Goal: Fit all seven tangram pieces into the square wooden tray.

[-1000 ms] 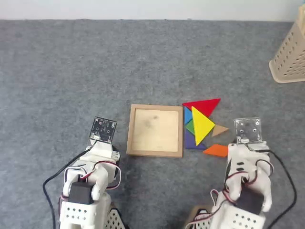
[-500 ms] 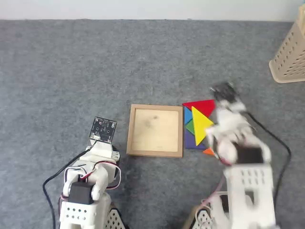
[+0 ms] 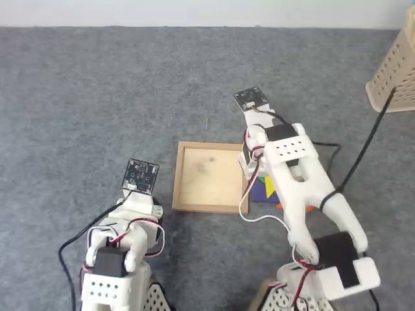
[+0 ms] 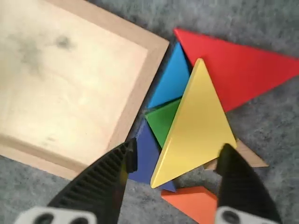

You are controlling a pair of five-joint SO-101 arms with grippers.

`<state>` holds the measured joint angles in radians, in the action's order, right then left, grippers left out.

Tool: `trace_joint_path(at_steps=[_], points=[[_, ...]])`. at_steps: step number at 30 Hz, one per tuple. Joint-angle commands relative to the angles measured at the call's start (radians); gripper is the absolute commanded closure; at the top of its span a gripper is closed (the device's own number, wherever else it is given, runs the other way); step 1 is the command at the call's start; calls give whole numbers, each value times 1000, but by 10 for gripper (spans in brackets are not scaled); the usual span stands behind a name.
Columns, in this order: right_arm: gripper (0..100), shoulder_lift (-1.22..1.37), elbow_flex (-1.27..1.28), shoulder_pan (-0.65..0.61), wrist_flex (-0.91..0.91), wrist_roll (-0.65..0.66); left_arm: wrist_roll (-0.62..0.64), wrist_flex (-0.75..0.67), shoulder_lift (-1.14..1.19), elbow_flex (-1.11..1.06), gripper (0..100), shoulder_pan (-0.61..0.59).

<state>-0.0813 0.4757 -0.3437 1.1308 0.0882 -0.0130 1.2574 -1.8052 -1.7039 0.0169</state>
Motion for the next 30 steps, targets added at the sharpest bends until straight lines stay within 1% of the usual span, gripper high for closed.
trace_joint_path(at_steps=[1,5,10,13,18,24,30], points=[[663,-2,-64,22,-21,-46,9,6,-20,19,988,0],[627,5,-60,39,-54,-48,9,6,-20,19,988,0],[582,62,-66,105,-70,-38,9,6,-20,19,988,0],[579,88,-66,104,-74,-35,9,6,-20,19,988,0],[581,99,-61,39,-67,-5,9,6,-20,19,988,0],[581,102,-60,94,-74,-12,9,6,-20,19,988,0],[581,140,-46,93,-102,-11,9,6,-20,19,988,0]])
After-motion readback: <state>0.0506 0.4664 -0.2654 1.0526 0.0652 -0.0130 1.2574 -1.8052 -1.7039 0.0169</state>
